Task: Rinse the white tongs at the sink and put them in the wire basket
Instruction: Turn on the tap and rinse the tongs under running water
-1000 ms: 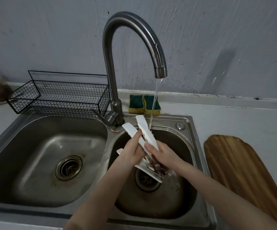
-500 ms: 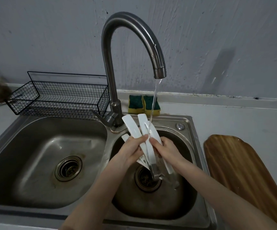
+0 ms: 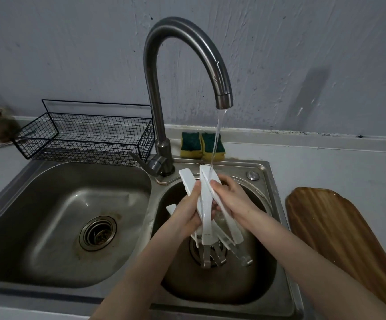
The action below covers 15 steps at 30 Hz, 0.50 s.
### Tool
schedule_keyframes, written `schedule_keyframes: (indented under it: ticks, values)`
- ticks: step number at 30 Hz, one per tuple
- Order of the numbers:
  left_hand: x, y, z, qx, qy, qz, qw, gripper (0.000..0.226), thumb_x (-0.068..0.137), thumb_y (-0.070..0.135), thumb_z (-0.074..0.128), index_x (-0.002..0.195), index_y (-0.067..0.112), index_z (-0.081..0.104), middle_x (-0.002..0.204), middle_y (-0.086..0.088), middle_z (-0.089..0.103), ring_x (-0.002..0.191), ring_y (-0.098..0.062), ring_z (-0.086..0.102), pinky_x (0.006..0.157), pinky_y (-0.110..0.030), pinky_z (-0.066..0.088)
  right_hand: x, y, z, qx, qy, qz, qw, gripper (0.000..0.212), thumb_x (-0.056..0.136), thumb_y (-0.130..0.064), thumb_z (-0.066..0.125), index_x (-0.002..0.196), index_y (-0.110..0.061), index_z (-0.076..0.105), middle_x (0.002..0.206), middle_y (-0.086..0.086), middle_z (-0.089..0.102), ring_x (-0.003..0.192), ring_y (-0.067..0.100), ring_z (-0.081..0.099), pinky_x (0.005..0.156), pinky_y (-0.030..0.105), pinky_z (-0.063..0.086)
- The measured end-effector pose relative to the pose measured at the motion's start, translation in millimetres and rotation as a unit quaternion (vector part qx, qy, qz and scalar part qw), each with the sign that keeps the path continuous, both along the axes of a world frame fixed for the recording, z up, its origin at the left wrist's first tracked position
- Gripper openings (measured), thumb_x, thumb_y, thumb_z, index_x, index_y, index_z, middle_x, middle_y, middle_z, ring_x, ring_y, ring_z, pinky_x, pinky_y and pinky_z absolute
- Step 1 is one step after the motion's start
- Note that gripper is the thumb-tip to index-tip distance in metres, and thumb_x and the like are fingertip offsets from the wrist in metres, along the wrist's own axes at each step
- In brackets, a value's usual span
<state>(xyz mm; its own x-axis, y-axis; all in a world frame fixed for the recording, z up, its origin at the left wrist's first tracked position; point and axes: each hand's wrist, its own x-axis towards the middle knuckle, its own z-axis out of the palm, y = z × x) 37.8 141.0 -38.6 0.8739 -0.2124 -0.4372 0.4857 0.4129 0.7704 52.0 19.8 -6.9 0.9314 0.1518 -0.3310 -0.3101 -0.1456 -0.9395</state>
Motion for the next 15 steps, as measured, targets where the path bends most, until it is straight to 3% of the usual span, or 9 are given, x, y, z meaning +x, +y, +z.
schedule_keyframes:
  ticks: [1, 5, 8, 12, 15]
  values:
    - [-1, 1, 0, 0.008, -0.004, -0.002, 1.0, 0.041, 0.095, 0.04, 0.04, 0.1, 0.008, 0.065, 0.066, -0.005, 0.071, 0.058, -0.013, 0.068, 0.059, -0.025, 0.055, 1, -1, 0, -0.003, -0.006, -0.001, 1.0, 0.033, 0.092, -0.027, 0.052, 0.123, -0.018, 0.049, 0.1, 0.013, 0.066, 0.071, 0.017, 0.064, 0.061, 0.028, 0.053]
    - [-5, 2, 6, 0.004, -0.048, -0.007, 0.999, 0.028, 0.095, 0.013, 0.044, 0.122, 0.018, 0.052, 0.108, -0.015, 0.067, 0.096, -0.028, 0.065, 0.088, -0.043, 0.055, 2, -5, -5, -0.031, 0.002, -0.026, 0.999, 0.04, 0.088, -0.034, 0.057, 0.119, -0.008, 0.05, 0.095, 0.009, 0.063, 0.07, 0.017, 0.062, 0.06, 0.029, 0.05]
    - [-6, -4, 14, 0.02, -0.049, -0.036, 0.998, 0.042, 0.092, -0.002, 0.044, 0.131, 0.015, 0.045, 0.126, -0.02, 0.059, 0.11, -0.033, 0.06, 0.093, -0.046, 0.051, 2, -3, -10, -0.071, -0.001, -0.037, 0.997, 0.057, 0.079, -0.043, 0.066, 0.122, -0.01, 0.048, 0.107, 0.009, 0.064, 0.095, 0.025, 0.065, 0.084, 0.042, 0.055]
    - [-3, -5, 13, 0.059, -0.038, -0.035, 0.997, 0.04, 0.092, 0.011, 0.05, 0.133, 0.007, 0.048, 0.127, -0.023, 0.06, 0.112, -0.033, 0.061, 0.093, -0.044, 0.052, 3, 0, -5, -0.074, -0.006, -0.039, 0.997, 0.058, 0.077, -0.042, 0.068, 0.122, -0.011, 0.048, 0.113, 0.009, 0.063, 0.103, 0.026, 0.063, 0.092, 0.045, 0.052]
    - [-2, -5, 16, 0.036, -0.035, -0.029, 0.998, 0.028, 0.094, 0.024, 0.048, 0.118, 0.012, 0.058, 0.115, -0.016, 0.067, 0.104, -0.026, 0.065, 0.091, -0.04, 0.053, 2, 5, -3, -0.072, -0.026, -0.041, 0.996, 0.052, 0.084, -0.042, 0.059, 0.125, -0.012, 0.046, 0.118, 0.009, 0.062, 0.107, 0.024, 0.061, 0.096, 0.044, 0.05]
